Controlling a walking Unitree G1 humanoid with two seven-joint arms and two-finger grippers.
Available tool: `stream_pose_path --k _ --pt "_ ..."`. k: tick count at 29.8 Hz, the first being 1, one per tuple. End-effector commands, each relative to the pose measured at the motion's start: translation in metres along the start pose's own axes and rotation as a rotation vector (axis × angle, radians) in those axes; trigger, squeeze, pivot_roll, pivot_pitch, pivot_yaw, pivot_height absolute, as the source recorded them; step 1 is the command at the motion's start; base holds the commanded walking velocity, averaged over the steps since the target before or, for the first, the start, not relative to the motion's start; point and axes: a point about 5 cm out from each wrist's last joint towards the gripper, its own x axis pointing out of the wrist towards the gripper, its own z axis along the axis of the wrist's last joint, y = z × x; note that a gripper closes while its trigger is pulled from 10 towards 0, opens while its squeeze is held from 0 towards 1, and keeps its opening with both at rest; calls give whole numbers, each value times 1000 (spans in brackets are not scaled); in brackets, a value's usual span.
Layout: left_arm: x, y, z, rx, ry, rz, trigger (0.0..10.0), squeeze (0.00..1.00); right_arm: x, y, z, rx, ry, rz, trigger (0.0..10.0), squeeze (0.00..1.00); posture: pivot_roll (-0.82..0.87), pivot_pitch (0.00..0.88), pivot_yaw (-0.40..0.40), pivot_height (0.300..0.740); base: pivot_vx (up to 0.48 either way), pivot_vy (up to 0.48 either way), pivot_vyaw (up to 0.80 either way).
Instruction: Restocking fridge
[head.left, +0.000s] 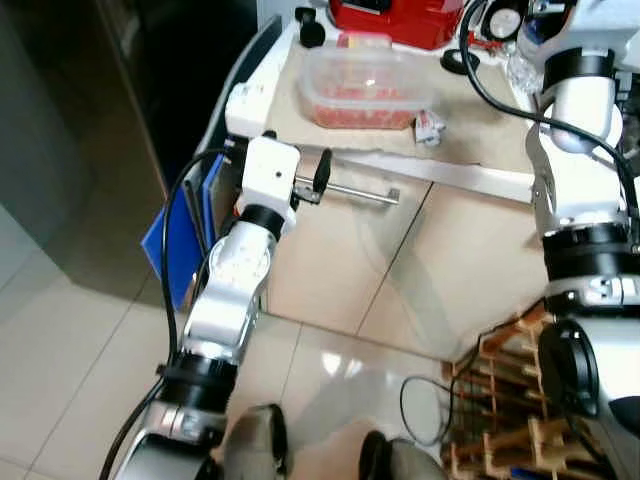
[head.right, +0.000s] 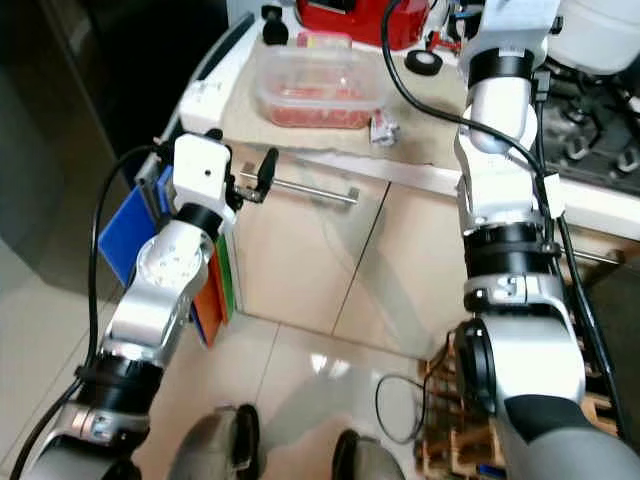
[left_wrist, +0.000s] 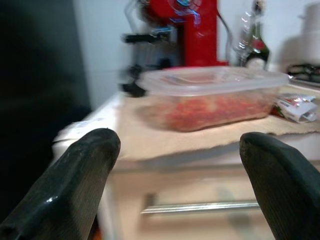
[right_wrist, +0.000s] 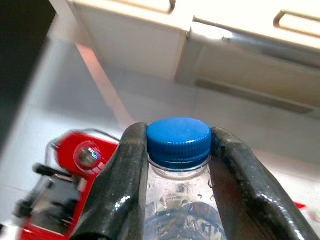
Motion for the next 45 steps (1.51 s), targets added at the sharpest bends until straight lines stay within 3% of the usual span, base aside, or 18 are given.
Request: stream_pose_path --k 1,20,24,26,27,31,39,42,45 --pt "0 -1 0 -7 -2 -4 10000 0 2 2 6 5 -23 2 0 0 148 46 -44 740 -319 0 0" --pt "-1 0 -2 -18 -1 4 10000 0 1 5 5 -6 -9 17 0 0 147 44 -47 740 -317 0 0" --pt "-1 0 -4 -14 6 -3 10000 0 -4 6 -1 -7 27 32 0 0 151 37 -55 740 0 0 -677" --pt "-3 0 -6 -8 14 -5 10000 0 -16 3 -16 5 95 29 0 0 154 38 -57 740 0 0 -713" --pt "-4 1 -10 -6 28 0 10000 0 -30 2 -30 4 157 32 0 0 155 41 -55 740 0 0 -706" --pt "-6 3 -13 -6 44 6 10000 0 -45 0 -42 -16 203 39 0 0 149 42 -50 740 0 0 -700" --pt "-14 13 -23 -4 95 24 10000 0 -116 -5 -81 -26 450 55 0 0 134 34 -44 740 0 0 -501" --pt "-27 25 -33 -41 152 89 10000 0 -145 -4 -91 -29 527 82 0 0 131 23 -46 740 0 0 0" --pt "-48 41 -52 -148 261 205 10000 0 -180 -3 -98 28 638 89 0 0 135 0 -43 740 0 0 0"
